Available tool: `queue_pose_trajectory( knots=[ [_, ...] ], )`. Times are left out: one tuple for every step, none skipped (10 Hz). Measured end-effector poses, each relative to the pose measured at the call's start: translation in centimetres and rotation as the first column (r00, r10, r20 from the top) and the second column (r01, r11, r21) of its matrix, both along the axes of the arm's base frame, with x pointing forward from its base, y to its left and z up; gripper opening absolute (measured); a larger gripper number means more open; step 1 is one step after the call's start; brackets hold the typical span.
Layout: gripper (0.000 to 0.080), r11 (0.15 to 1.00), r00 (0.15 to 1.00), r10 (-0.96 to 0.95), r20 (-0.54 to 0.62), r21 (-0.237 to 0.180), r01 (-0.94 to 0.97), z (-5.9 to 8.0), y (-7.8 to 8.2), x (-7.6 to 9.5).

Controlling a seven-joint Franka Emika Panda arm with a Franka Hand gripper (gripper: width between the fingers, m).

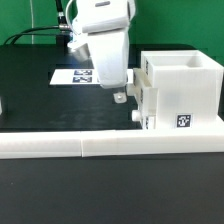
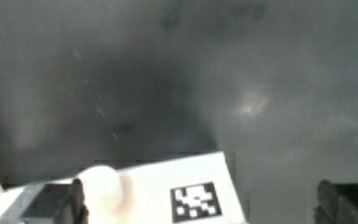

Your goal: Assemble drawer

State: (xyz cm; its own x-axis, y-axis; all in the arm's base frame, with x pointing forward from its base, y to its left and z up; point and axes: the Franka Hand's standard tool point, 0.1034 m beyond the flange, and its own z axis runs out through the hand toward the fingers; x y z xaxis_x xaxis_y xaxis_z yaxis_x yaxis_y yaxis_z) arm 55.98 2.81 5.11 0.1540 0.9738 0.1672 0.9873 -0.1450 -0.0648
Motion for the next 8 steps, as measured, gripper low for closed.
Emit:
queue_pose_trajectory(
  knots=[
    [0.0649, 1.0, 1.0, -0.018, -0.002, -0.003, 0.018, 0.0, 0.3, 0.1],
    [0.0649, 1.0, 1.0, -0.027, -0.004, -0.003, 0.027, -0.1, 0.3, 0.1],
    [0.0649, 0.999, 0.999, -0.033, -0.008, -0.003, 0.033, -0.2, 0.1, 0.0],
    [0.0649, 0.999, 0.999, -0.04, -0.007, -0.007, 0.04, -0.1, -0.5, -0.1],
    [0.0649, 0.998, 0.998, -0.06, -0.008, -0.016, 0.06, 0.0, -1.9, -0.4],
    [0.0649, 0.996, 0.996, -0.089, 0.012, -0.026, 0.09, 0.1, -3.2, -0.9],
    [0.0649, 0.993, 0.993, -0.114, 0.028, -0.033, 0.115, 0.1, -3.9, -1.5],
    [0.0649, 0.99, 0.99, -0.133, 0.045, -0.037, 0.135, 0.0, -4.1, -2.0]
  ],
)
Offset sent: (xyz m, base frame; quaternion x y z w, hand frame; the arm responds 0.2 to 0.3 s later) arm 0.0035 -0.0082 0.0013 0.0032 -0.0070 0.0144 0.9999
